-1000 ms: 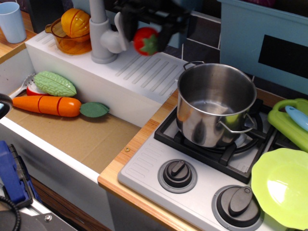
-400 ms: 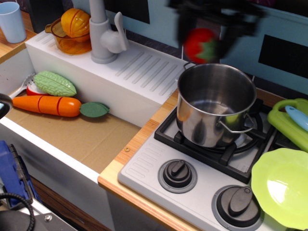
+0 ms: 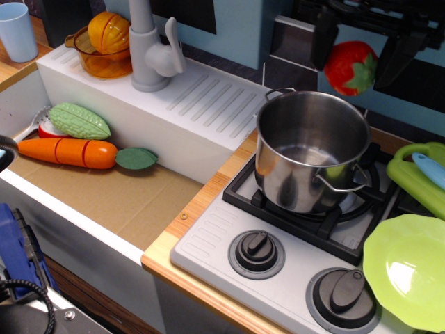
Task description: Put strawberry in pot
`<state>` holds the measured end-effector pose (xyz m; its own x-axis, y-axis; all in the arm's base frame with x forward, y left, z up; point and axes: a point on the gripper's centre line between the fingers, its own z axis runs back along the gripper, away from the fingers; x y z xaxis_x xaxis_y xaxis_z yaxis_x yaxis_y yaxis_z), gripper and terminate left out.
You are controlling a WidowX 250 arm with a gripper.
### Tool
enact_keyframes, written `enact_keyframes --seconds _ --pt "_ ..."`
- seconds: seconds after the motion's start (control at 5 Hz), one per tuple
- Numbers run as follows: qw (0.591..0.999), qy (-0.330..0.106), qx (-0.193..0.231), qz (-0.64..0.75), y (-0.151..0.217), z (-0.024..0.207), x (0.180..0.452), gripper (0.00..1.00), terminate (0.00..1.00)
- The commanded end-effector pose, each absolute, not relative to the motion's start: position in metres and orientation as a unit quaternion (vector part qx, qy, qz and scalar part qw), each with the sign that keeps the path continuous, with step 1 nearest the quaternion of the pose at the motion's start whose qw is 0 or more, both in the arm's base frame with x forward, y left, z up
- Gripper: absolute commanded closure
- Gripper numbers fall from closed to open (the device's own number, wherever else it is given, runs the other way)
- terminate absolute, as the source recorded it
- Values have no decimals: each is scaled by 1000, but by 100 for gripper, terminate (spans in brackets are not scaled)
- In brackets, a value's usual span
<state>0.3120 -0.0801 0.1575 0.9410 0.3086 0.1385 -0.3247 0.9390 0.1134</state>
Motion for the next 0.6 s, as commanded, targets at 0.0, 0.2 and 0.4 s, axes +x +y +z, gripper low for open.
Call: enact_keyframes --seconds 0.0,0.2,0.4 --pt "982 -89 51 161 -81 177 312 0 0" --pt "982 -89 51 161 -81 177 312 0 0" --pt "982 -89 51 161 -81 177 312 0 100"
